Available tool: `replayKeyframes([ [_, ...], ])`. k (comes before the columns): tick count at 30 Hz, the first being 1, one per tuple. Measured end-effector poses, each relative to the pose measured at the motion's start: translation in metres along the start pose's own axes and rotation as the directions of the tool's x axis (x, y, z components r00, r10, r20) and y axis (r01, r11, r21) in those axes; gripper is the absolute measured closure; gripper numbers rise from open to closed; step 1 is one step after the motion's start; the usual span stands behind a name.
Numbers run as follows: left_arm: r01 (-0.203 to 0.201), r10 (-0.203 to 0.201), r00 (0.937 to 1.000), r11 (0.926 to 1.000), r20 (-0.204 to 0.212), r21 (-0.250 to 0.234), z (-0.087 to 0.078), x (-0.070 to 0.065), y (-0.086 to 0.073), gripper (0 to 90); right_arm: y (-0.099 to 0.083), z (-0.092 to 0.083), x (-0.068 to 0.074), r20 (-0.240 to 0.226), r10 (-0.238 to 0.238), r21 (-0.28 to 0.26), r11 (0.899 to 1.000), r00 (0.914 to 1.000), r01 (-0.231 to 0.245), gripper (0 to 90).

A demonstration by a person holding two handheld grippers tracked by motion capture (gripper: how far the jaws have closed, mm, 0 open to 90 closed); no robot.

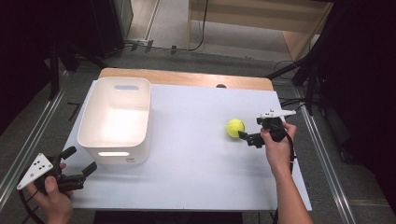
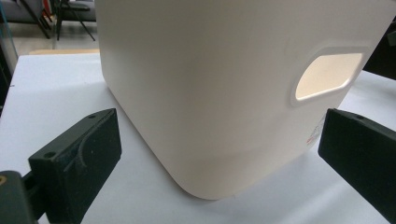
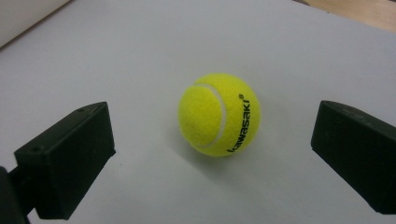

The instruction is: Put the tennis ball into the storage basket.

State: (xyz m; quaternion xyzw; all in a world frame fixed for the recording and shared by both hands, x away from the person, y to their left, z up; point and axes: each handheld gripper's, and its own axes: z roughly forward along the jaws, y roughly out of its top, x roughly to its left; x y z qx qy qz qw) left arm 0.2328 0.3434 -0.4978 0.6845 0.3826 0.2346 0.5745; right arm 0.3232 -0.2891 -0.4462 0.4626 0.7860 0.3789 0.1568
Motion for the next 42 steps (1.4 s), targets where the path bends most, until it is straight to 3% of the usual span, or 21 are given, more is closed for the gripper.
replayKeyframes([
  [17,0.002,-0.002,1.0,1.0,0.0,0.001,0.0,-0.001,0.0,0.0,0.012,0.028,0.0,-0.022,-0.024,0.107,0.994,0.9995,0.027,0.0],
  [21,0.0,0.0,1.0,1.0,0.0,0.003,0.0,0.0,0.0,0.0,0.016,0.034,0.001,-0.024,-0.013,0.151,0.988,0.9996,0.017,0.0],
  [42,-0.001,0.001,1.0,1.0,0.002,0.001,0.0,-0.001,0.0,0.0,0.029,0.06,-0.001,-0.026,0.006,0.266,0.964,0.9996,0.001,0.0],
])
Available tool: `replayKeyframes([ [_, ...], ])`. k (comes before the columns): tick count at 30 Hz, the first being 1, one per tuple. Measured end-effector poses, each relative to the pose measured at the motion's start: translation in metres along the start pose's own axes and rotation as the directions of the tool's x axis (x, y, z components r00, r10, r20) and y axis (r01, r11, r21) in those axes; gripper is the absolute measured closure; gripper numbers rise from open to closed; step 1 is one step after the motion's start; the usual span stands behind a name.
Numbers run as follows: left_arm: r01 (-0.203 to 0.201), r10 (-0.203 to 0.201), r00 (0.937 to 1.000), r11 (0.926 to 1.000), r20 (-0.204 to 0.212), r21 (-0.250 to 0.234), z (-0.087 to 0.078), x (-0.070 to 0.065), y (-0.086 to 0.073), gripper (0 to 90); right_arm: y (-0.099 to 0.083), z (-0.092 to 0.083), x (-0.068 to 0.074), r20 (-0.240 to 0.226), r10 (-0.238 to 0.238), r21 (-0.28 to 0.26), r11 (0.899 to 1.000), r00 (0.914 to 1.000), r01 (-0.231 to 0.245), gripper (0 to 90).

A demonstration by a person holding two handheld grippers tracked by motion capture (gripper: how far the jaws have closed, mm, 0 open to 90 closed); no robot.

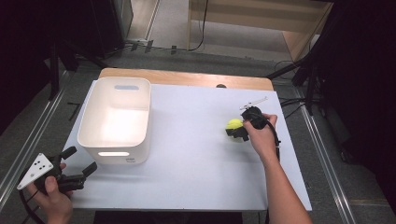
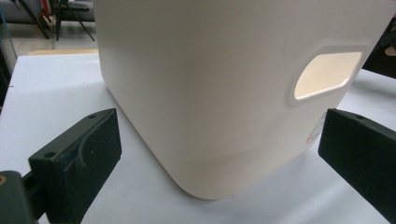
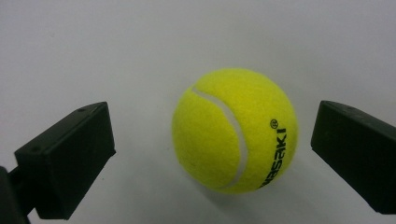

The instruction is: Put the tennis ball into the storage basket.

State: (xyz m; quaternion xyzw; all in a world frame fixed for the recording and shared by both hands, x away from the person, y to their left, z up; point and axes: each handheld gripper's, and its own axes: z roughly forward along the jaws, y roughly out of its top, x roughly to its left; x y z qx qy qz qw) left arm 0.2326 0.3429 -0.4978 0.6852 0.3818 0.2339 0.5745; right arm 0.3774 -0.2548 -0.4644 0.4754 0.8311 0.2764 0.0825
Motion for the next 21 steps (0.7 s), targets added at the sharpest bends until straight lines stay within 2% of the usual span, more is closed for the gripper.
replayKeyframes([
  [5,0.0,0.0,1.0,1.0,0.0,0.0,0.0,0.0,0.0,0.0,0.001,0.004,-0.002,-0.001,0.015,0.028,1.0,0.9999,-0.015,0.0],
  [6,0.0,0.0,1.0,1.0,0.0,0.0,0.0,0.0,0.0,0.0,0.001,0.005,-0.004,-0.001,0.005,0.03,1.0,1.0,-0.005,0.0],
  [11,0.0,0.0,1.0,1.0,0.0,0.0,0.0,0.0,0.0,0.0,0.003,0.009,-0.006,0.007,0.03,0.056,0.998,0.9995,-0.03,0.0],
  [13,0.0,0.0,1.0,1.0,0.001,0.0,0.0,0.0,0.0,0.0,0.003,0.01,-0.007,0.016,0.028,0.06,0.998,0.9995,-0.029,2.9],
  [16,0.0,0.0,1.0,1.0,0.001,0.0,0.0,0.0,0.0,0.0,0.004,0.013,-0.007,0.009,0.033,0.076,0.997,0.9994,-0.034,3.3],
  [21,-0.002,0.002,1.0,1.0,0.0,0.001,0.0,0.0,0.0,0.0,0.005,0.017,-0.007,0.024,0.049,0.096,0.994,0.9985,-0.051,5.0],
])
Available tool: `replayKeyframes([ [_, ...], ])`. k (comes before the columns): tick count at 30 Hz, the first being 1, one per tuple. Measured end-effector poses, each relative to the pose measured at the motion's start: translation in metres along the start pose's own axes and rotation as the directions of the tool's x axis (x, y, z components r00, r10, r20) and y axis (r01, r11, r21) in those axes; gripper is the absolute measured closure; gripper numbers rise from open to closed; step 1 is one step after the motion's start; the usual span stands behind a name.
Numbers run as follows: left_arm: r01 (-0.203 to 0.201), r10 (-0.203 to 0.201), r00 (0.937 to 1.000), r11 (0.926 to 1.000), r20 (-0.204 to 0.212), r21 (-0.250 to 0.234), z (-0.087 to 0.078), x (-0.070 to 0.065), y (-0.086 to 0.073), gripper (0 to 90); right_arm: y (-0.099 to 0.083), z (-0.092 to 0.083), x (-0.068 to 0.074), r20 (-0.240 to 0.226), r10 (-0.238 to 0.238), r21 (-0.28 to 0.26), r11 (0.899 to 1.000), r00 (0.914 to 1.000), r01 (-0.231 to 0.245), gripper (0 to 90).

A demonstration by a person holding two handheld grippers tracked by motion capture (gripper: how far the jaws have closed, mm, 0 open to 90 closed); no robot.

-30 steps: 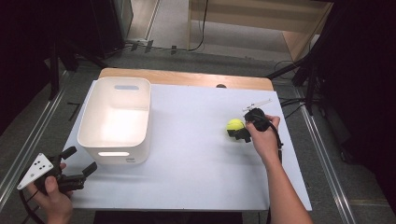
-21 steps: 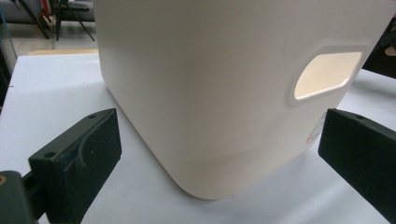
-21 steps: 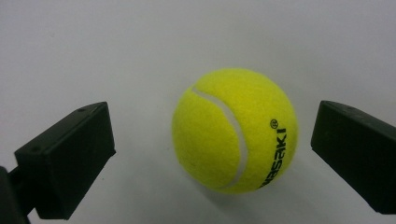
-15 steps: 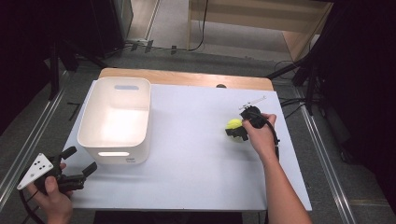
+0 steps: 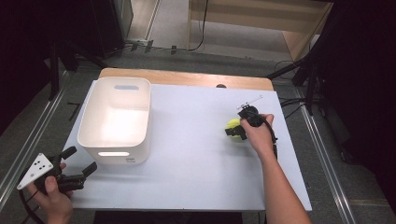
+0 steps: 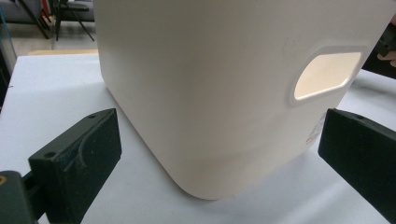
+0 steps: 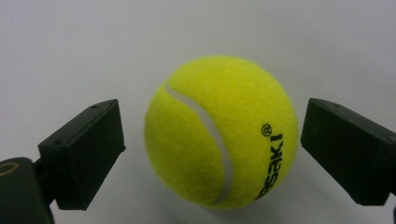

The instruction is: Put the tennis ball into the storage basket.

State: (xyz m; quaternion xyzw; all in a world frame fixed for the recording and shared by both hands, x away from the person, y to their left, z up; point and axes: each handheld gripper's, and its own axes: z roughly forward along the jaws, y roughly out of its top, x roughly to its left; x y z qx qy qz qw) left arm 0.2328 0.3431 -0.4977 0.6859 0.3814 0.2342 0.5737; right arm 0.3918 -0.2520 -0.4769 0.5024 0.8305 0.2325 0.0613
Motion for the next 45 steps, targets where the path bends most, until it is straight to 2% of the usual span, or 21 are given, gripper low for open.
replayKeyframes([
  [1,0.0,0.0,1.0,1.0,0.0,0.0,0.0,0.0,0.0,0.0,0.0,0.001,0.0,-0.005,0.002,0.005,1.0,1.0,-0.002,5.5],
  [2,0.001,-0.001,1.0,1.0,0.0,-0.001,0.0,0.0,0.0,0.0,0.0,0.002,0.0,0.003,0.01,0.012,1.0,0.9999,-0.01,10.9],
  [5,-0.002,0.002,1.0,1.0,0.0,0.002,0.0,0.0,0.0,0.0,0.0,0.003,-0.001,0.003,0.014,0.02,1.0,0.9999,-0.014,13.3],
  [7,-0.002,0.002,1.0,1.0,-0.002,0.003,0.0,0.0,0.0,0.0,0.0,0.004,-0.002,-0.007,0.02,0.027,0.999,0.9998,-0.02,22.6],
  [14,-0.003,0.003,1.0,1.0,-0.003,0.004,0.0,0.0,0.0,0.0,-0.002,0.002,-0.005,-0.028,0.031,0.024,0.999,0.9991,-0.03,23.4],
  [19,-0.004,0.004,1.0,1.0,-0.002,0.004,0.001,0.0,0.0,0.0,0.0,-0.002,-0.004,-0.014,0.008,0.012,1.0,0.9999,-0.008,23.5],
  [24,-0.003,0.003,1.0,1.0,-0.002,0.004,0.0,0.0,0.0,0.0,0.003,-0.006,-0.003,-0.019,-0.004,0.005,1.0,0.9998,0.004,23.6],
  [41,-0.001,0.001,1.0,1.0,0.001,0.002,0.0,0.0,0.0,0.0,0.023,-0.017,0.017,-0.049,-0.076,-0.034,0.997,0.9959,0.074,23.7],
  [45,-0.002,0.002,1.0,1.0,0.002,0.003,0.0,0.0,0.0,0.0,0.026,-0.019,0.022,-0.053,-0.075,-0.038,0.997,0.9958,0.073,23.7],
])
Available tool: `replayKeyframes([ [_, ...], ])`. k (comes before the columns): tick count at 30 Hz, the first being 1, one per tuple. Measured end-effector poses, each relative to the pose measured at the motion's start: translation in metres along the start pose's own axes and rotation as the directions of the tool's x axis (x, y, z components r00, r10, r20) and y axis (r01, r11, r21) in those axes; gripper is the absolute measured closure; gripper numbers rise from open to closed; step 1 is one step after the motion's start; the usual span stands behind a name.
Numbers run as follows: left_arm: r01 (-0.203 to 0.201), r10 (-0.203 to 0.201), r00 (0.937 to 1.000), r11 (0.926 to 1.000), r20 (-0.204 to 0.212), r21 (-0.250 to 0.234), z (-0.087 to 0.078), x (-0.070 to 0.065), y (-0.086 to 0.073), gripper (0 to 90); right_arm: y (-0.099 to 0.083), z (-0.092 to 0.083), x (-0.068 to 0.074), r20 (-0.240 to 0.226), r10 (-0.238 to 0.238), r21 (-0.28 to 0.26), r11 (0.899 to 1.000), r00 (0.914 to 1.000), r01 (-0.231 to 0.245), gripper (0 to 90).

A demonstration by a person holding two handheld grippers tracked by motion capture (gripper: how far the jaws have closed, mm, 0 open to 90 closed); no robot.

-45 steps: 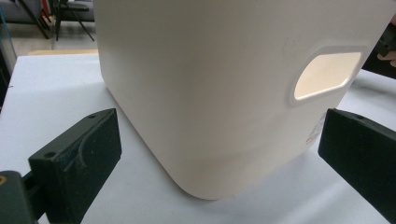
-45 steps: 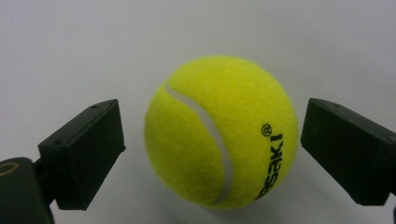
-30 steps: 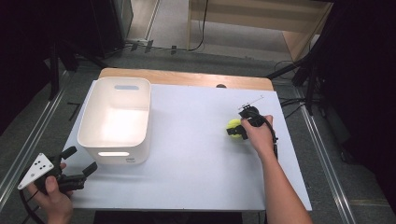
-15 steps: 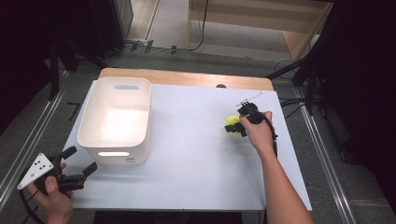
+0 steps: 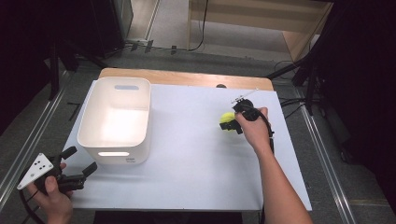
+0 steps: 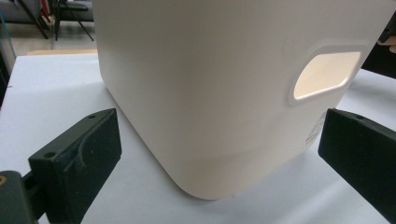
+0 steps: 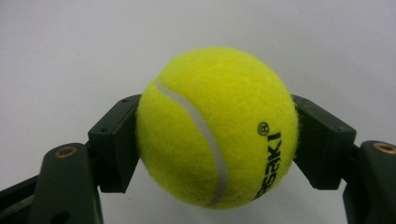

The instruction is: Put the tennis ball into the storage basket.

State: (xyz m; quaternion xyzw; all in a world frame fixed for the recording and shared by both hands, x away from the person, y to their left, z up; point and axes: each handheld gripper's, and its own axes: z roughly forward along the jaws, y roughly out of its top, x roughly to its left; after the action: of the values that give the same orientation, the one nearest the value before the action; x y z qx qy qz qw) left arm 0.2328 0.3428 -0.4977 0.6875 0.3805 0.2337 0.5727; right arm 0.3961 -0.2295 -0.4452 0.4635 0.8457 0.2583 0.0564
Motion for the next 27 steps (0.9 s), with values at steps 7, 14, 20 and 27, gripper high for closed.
replayKeyframes([
  [7,0.001,-0.001,1.0,1.0,0.001,0.0,0.0,0.0,0.0,0.0,0.011,-0.004,0.01,-0.018,-0.035,-0.009,0.999,0.9992,0.034,23.7],
  [14,0.002,-0.002,1.0,1.0,0.003,-0.003,0.0,0.0,0.0,0.0,0.021,-0.006,0.024,-0.028,-0.079,-0.02,0.997,0.9965,0.079,23.7],
  [20,-0.004,0.004,1.0,1.0,0.002,0.0,0.0,0.0,0.0,0.0,0.031,-0.009,0.037,-0.04,-0.104,-0.036,0.994,0.9938,0.103,23.7],
  [27,-0.003,0.003,1.0,1.0,0.003,0.0,0.0,0.0,0.0,0.0,0.042,-0.011,0.05,-0.06,-0.134,-0.052,0.99,0.9891,0.131,23.7],
])
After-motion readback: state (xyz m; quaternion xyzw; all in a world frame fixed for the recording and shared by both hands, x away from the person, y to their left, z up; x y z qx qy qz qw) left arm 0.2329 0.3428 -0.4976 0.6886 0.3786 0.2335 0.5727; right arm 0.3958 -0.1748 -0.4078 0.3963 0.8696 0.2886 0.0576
